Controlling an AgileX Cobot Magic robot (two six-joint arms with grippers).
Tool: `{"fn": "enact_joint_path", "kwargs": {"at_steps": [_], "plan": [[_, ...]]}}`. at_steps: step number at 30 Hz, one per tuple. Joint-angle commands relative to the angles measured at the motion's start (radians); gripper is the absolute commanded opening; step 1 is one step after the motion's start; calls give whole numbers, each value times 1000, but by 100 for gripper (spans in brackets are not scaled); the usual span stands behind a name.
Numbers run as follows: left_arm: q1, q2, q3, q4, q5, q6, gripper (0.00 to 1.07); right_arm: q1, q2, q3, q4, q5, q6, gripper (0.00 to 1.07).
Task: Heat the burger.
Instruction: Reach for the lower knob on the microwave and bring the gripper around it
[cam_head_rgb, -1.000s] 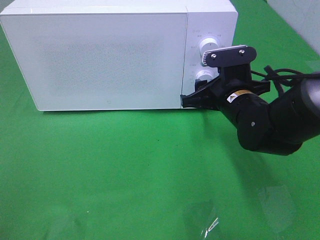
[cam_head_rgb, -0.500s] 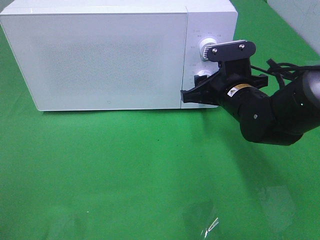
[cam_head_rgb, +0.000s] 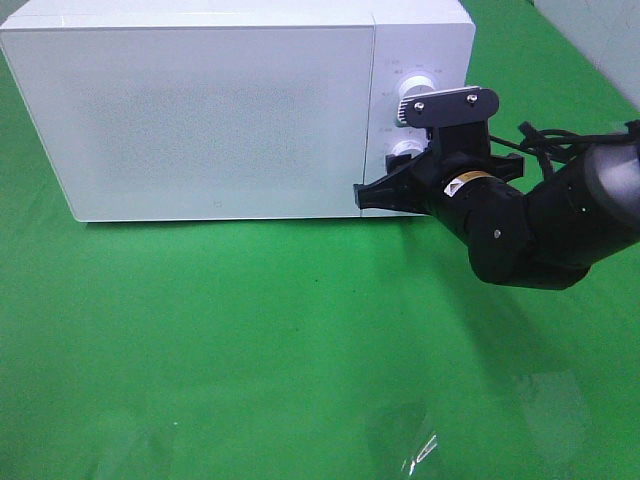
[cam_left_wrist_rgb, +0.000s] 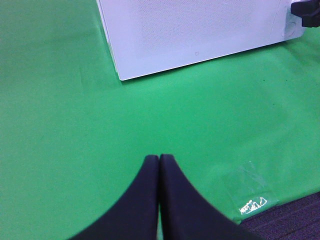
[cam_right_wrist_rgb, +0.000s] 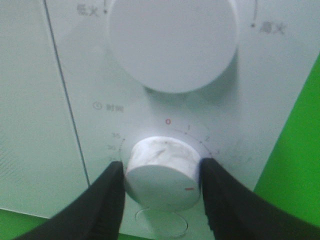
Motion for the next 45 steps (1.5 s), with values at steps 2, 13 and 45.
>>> {"fn": "enact_joint_path", "kwargs": {"at_steps": [2,13,45], "plan": [[2,-23,4,4,-12,1,0,-4,-4,-15,-10,-80,-2,28],[2,-23,4,4,-12,1,0,-4,-5,-15,46,-79,229,0],[2,-23,4,4,-12,1,0,-4,-5,-15,46,-157,1638,9]]}}
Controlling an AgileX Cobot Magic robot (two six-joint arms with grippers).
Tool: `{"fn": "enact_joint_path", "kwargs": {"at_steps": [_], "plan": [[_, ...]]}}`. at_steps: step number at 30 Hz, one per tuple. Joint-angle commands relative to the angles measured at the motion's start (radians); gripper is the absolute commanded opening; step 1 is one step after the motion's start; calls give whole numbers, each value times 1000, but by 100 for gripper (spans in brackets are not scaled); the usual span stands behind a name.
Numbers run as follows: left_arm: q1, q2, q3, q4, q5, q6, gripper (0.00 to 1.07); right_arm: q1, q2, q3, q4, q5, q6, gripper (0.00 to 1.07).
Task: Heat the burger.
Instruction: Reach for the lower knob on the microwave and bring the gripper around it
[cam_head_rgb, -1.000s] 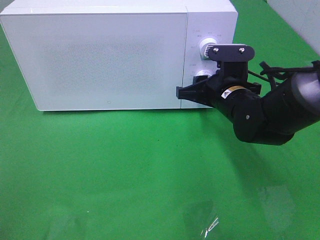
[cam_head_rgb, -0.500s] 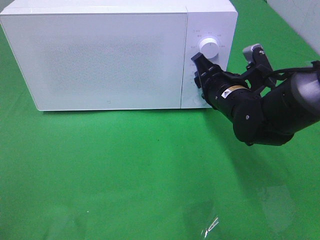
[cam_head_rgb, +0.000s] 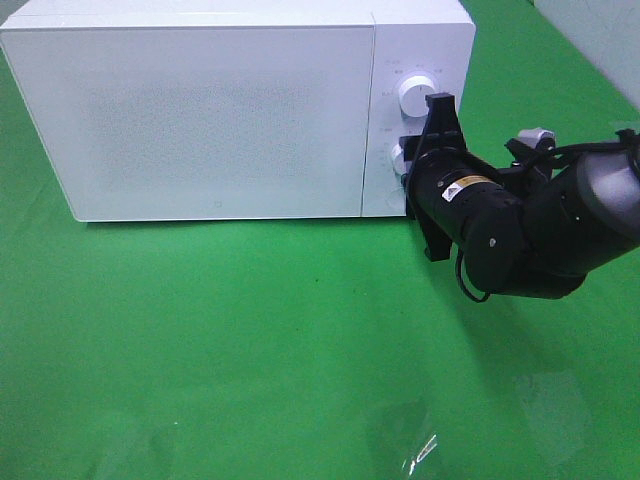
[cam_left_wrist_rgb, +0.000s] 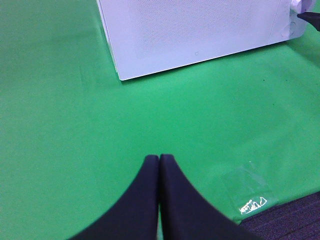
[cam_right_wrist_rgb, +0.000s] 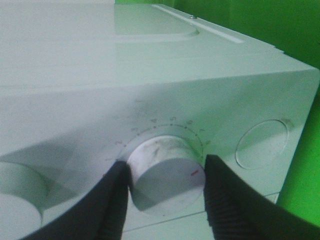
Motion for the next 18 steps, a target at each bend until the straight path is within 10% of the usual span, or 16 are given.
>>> {"fn": "enact_joint_path", "kwargs": {"at_steps": [1,9,18], "plan": [[2,-23,4,4,-12,1,0,-15,-16,-23,24,-98,18,9],[2,-23,4,4,-12,1,0,-15,-17,-21,50,-97,-65,57],[2,-23,4,4,-12,1,0,-15,-70,-21,50,30,-380,64]]}}
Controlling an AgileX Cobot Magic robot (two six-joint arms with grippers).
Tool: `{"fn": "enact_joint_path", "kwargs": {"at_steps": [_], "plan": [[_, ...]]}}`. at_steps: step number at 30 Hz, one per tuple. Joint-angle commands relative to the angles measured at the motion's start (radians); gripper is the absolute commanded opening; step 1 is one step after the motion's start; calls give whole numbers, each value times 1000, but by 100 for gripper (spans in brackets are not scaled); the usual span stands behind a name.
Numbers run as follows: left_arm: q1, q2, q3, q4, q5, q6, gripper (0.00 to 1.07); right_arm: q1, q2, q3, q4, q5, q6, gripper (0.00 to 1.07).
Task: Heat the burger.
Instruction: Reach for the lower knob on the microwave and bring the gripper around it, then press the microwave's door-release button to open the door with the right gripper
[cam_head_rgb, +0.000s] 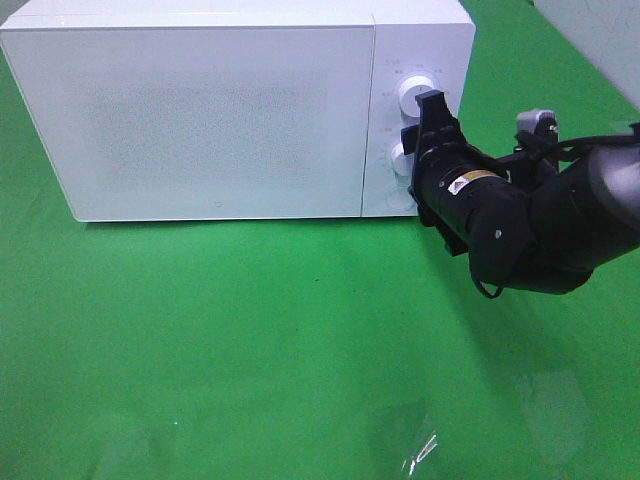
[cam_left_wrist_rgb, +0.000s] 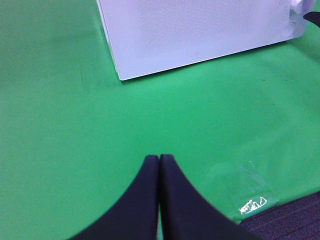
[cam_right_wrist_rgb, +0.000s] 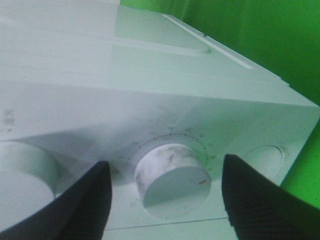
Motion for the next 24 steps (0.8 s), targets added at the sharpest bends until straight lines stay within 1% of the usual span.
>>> {"fn": "enact_joint_path", "kwargs": {"at_steps": [1,2,3,4,5,6,7,8,9,10,11,12,13,14,15,16,17,18,19,20,21,22,23,24], "plan": [[2,-23,4,4,-12,1,0,-17,-64,-28,12,72,-198,64],[2,-23,4,4,-12,1,0,-17,-92,-28,12,158,-272,64],[2,-23,4,4,-12,1,0,-17,-92,-28,12,158,-272,64],[2,-23,4,4,-12,1,0,-17,-114,-28,12,242,-345,64],[2,-23,4,4,-12,1,0,-17,-114,-28,12,242,-345,64],[2,-23,4,4,-12,1,0,-17,-134,-28,12,311,-419,64],[2,-23,4,4,-12,1,0,-17,-134,-28,12,311,-419,64],[2,-23,4,4,-12,1,0,-17,-158,-28,4,380,-501,64],[2,-23,4,4,-12,1,0,-17,-158,-28,4,380,-501,64],[2,-23,4,4,-12,1,0,-17,-179,-28,-17,438,-608,64],[2,-23,4,4,-12,1,0,-17,-179,-28,-17,438,-608,64],[2,-23,4,4,-12,1,0,-17,-200,-28,-49,489,-714,64],[2,-23,4,4,-12,1,0,-17,-210,-28,-63,516,-773,64],[2,-23,4,4,-12,1,0,-17,-210,-28,-63,516,-773,64],[2,-23,4,4,-12,1,0,-17,-232,-28,-77,594,-881,64],[2,-23,4,4,-12,1,0,-17,-232,-28,-77,594,-881,64],[2,-23,4,4,-12,1,0,-17,-253,-28,-78,673,-966,64],[2,-23,4,4,-12,1,0,-17,-253,-28,-78,673,-966,64],[2,-23,4,4,-12,1,0,-17,-273,-28,-78,756,-1043,64],[2,-23,4,4,-12,1,0,-17,-273,-28,-78,756,-1043,64],[2,-23,4,4,-12,1,0,-17,-286,-29,-78,828,-1097,64],[2,-23,4,4,-12,1,0,-17,-286,-29,-78,828,-1097,64],[2,-23,4,4,-12,1,0,-17,-297,-29,-78,891,-1152,64],[2,-23,4,4,-12,1,0,-17,-297,-29,-78,891,-1152,64]]}}
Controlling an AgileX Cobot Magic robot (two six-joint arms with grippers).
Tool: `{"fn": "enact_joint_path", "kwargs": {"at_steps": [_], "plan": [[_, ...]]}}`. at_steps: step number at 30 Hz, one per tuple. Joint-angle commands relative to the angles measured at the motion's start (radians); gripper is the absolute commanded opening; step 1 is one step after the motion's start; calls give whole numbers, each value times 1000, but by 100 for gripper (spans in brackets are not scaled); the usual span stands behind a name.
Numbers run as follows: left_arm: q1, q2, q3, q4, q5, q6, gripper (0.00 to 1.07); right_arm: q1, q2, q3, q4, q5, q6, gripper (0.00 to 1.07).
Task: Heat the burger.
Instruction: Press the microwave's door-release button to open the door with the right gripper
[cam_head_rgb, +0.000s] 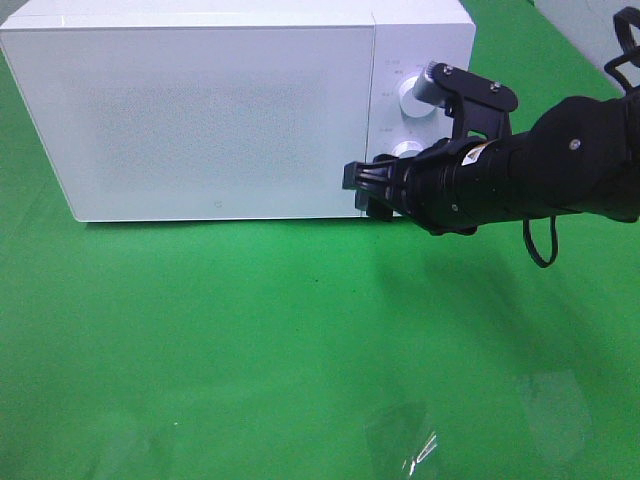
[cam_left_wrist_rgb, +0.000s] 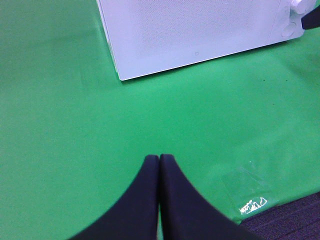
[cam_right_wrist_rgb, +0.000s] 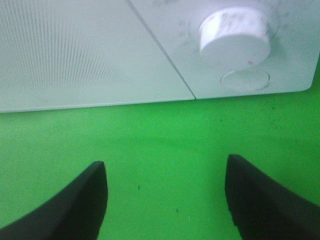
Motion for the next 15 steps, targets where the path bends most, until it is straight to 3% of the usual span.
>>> {"fn": "enact_joint_path", "kwargs": {"at_steps": [1,4,6,9,15], "plan": [[2,-23,4,4,-12,1,0,-3,-33,-10,-15,165,-144,64],[2,-23,4,4,-12,1,0,-3,-42,-16,-42,242,-163,64],[2,-23,4,4,-12,1,0,-6,-46,-56,-142,403,-143,64],[2,-23,4,4,-12,1,0,-12,-49,-71,-168,446,-124,64],[2,-23,4,4,-12,1,0,-122,-79,-166,-285,634,67,64]]}}
